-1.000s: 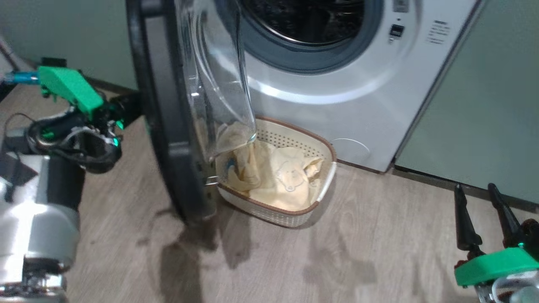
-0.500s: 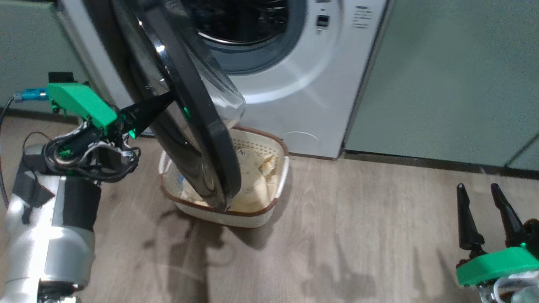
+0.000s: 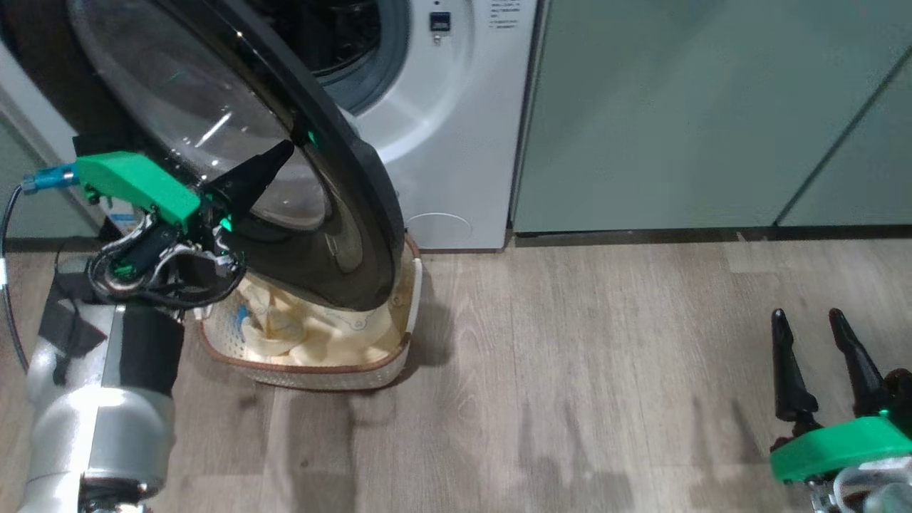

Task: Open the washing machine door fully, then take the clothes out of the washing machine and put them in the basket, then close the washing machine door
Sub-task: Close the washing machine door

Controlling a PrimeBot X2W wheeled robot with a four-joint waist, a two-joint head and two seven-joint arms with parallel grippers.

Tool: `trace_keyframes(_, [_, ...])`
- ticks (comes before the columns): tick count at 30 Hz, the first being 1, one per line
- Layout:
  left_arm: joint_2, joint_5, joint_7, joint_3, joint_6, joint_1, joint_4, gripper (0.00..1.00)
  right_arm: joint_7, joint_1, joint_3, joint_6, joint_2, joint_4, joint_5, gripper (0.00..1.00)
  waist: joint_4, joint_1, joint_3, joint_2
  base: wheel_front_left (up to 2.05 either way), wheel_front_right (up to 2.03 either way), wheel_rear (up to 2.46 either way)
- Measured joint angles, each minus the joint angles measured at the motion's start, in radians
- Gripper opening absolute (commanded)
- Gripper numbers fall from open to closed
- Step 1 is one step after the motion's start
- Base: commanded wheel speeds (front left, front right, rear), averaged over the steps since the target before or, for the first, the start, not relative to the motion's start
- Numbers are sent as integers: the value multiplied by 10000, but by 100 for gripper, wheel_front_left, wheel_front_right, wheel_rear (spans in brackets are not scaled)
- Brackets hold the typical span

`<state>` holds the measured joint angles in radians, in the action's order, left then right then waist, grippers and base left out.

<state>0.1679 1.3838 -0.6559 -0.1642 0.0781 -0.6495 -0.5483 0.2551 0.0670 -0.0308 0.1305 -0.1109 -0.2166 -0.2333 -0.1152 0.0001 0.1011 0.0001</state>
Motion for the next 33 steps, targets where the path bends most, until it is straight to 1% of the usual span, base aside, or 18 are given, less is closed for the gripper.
trace_keyframes(3, [-46, 2, 52, -25, 84, -12, -82, 0, 0, -1, 36, 0, 10, 2, 0, 100, -86, 0, 47, 0, 0, 0, 0])
trace_keyframes(7, [-105, 0, 65, -2, 192, -65, -201, 0, 0, -1, 86, 0, 42, 4, 0, 100, -30, 0, 50, 0, 0, 0, 0])
trace_keyframes(11, [-117, -29, 403, -6, 343, -62, -199, 0, 0, -1, 96, 0, 125, 4, 0, 100, 108, 0, 18, 0, 0, 0, 0])
trace_keyframes(12, [-113, -59, 523, -8, 345, -60, -194, 2, 0, -1, 105, 0, 132, 4, 0, 100, 153, 0, 6, 0, 0, 0, 0])
trace_keyframes(13, [-104, -171, 658, -8, 347, -49, -186, 33, 0, -1, 119, 0, 134, 4, 0, 100, 205, 0, -10, 0, 0, 0, 0])
trace_keyframes(14, [-94, -270, 763, 2, 349, -30, -180, 47, 0, -2, 150, 0, 138, 4, 0, 100, 262, 0, -28, 0, 0, 0, 0])
trace_keyframes(15, [-77, -318, 813, 15, 360, 3, -171, 67, 0, -2, 180, 0, 140, 6, 0, 100, 325, -1, -44, 0, 0, 0, 0])
trace_keyframes(16, [-58, -401, 892, 40, 431, 60, -159, 92, 0, -4, 205, 0, 140, 8, 0, 100, 397, -1, -60, 0, 0, 0, 0])
trace_keyframes(17, [-36, -504, 984, 73, 435, 132, -144, 100, 0, -4, 226, 0, 142, 8, 0, 100, 473, 0, -76, 0, 0, 0, 0])
trace_keyframes(19, [6, -679, 1218, 151, 435, 311, -73, 100, 0, -5, 234, 0, 146, 8, 0, 100, 630, 0, -114, 0, 0, 0, 0])
trace_keyframes(22, [117, -817, 1565, 428, 437, 728, 431, 100, 0, -6, 228, 0, 163, 8, 0, 100, 856, 0, -200, 0, 0, 0, 0])
trace_keyframes(25, [372, -1126, 2159, 830, 439, 1264, 997, 100, 0, -8, 230, 0, 182, 8, 0, 100, 1036, 0, -326, 0, 0, 0, 0])
trace_keyframes(29, [991, -1630, 3490, 1657, 441, 2235, 1860, 100, 0, -31, 232, 0, 196, 4, 0, 100, 1188, -1, -528, 0, 0, 0, 0])
trace_keyframes(33, [1676, -2111, 5219, 2786, 453, 3166, 2362, 100, 0, -82, 230, 0, 198, 2, 0, 100, 1264, -1, -710, 0, 0, 0, 0])
